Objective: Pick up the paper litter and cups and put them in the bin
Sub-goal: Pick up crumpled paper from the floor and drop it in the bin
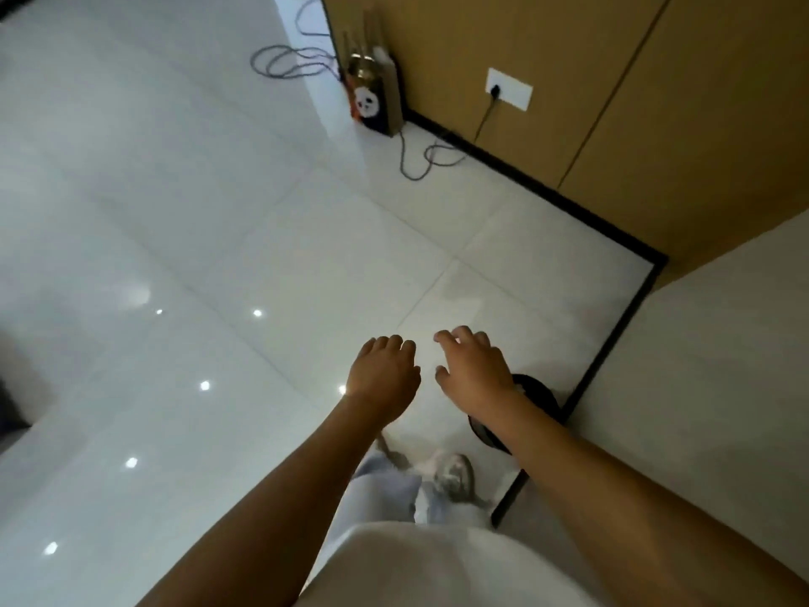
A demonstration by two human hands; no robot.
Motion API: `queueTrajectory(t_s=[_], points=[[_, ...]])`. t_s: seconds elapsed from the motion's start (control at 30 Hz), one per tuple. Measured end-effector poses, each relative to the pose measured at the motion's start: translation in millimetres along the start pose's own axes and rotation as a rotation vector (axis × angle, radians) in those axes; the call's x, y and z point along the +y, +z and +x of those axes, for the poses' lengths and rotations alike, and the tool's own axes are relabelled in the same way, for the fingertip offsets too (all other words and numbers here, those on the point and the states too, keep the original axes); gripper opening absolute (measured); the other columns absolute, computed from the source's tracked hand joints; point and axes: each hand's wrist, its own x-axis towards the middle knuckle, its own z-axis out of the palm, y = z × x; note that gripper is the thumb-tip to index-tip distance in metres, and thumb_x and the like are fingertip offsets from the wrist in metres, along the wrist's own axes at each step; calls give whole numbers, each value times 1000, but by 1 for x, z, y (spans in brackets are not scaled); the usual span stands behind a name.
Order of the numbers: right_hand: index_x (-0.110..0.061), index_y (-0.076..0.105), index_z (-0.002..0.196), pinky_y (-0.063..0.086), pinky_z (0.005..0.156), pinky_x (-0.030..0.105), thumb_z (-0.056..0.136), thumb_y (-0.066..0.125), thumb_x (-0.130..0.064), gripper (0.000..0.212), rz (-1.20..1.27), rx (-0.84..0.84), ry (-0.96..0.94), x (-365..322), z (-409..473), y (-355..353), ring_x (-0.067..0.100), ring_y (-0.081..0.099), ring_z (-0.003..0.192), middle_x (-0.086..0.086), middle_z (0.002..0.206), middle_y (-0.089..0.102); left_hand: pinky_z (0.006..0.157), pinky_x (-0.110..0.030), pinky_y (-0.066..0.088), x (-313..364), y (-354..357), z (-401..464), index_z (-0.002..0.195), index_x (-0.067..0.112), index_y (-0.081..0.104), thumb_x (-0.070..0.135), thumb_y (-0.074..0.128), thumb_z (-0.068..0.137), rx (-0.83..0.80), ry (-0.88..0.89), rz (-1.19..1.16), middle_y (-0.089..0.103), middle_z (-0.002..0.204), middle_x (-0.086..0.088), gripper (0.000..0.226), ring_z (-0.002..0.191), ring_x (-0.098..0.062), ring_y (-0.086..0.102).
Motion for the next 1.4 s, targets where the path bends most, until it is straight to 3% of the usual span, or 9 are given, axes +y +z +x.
queueTrajectory(t_s=[0.3,0.6,0.87,1.07,1.4], points=[[-22,36,142,41,94,37,96,47,-26,47,-293,-101,-488,-227,-11,34,26,42,122,5,139,42,102,-31,34,-163,11,-173,127,12,48,33,37,99,176,-531,-225,55,121,-5,36,114,-24,49],[-20,38,140,43,93,38,96,47,-27,46,-426,-232,-840,-494,-81,168,27,43,121,6,137,44,94,-29,37,-339,85,-405,125,12,51,35,37,99,237,-952,-360,57,118,-4,37,109,-22,52],[-20,37,141,43,93,37,96,47,-28,46,-547,-359,-1151,-681,-162,274,27,43,121,6,137,44,91,-31,39,-433,151,-584,125,12,50,35,38,99,228,-1317,-529,57,117,-5,37,108,-23,53],[-22,37,140,42,94,37,95,47,-29,47,-668,-461,-1301,-792,-186,342,26,43,121,5,137,44,91,-31,39,-492,194,-663,124,13,50,36,37,99,217,-1501,-647,57,117,-5,37,108,-23,53],[-21,36,141,42,93,37,94,47,-27,48,-772,-526,-1428,-1044,-188,443,26,43,120,5,134,45,89,-30,39,-686,225,-781,124,12,51,35,36,99,217,-1698,-764,57,115,-5,37,107,-23,53]])
